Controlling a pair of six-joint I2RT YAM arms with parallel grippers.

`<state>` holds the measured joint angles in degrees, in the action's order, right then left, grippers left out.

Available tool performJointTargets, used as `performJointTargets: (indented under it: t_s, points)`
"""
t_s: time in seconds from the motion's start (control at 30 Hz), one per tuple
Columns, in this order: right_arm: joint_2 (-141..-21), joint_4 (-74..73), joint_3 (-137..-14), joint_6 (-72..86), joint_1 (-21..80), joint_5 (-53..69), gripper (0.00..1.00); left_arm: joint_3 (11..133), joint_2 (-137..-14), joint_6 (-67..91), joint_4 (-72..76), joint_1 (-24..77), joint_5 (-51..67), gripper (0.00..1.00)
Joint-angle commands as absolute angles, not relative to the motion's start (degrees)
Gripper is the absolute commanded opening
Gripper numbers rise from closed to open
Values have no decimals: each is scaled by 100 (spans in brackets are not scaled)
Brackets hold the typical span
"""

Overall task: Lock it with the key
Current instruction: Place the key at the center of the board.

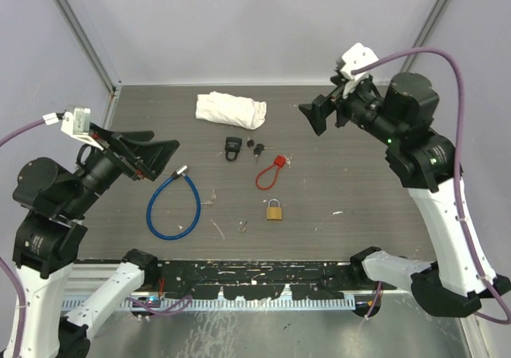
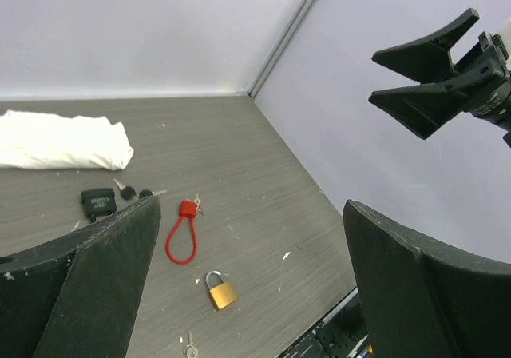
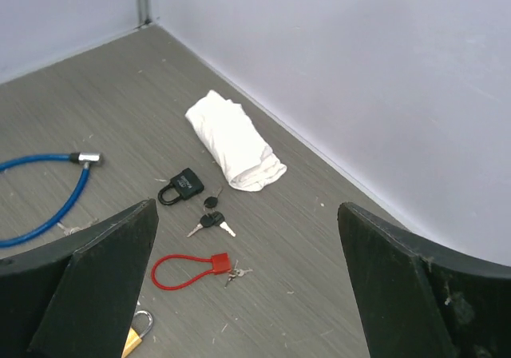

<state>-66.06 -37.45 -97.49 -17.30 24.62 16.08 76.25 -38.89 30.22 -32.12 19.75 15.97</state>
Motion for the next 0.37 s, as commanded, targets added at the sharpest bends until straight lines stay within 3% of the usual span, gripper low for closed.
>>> performJointTargets:
  t_s: [0.0,0.1,0.33]
  points:
    - [-6192,-3563,-9771,-764,2399,319,100,8197,-4005,2690,-3438,1957,1775,98]
    - [-5921,-3482,-9650,-601,2379,-287,100,8355,-4018,2650,-3486,1951,1776,98]
    - [-5678,-3698,-9433,-977,2262,-70,100,8087,-3990,2570,-3437,1951,1743,98]
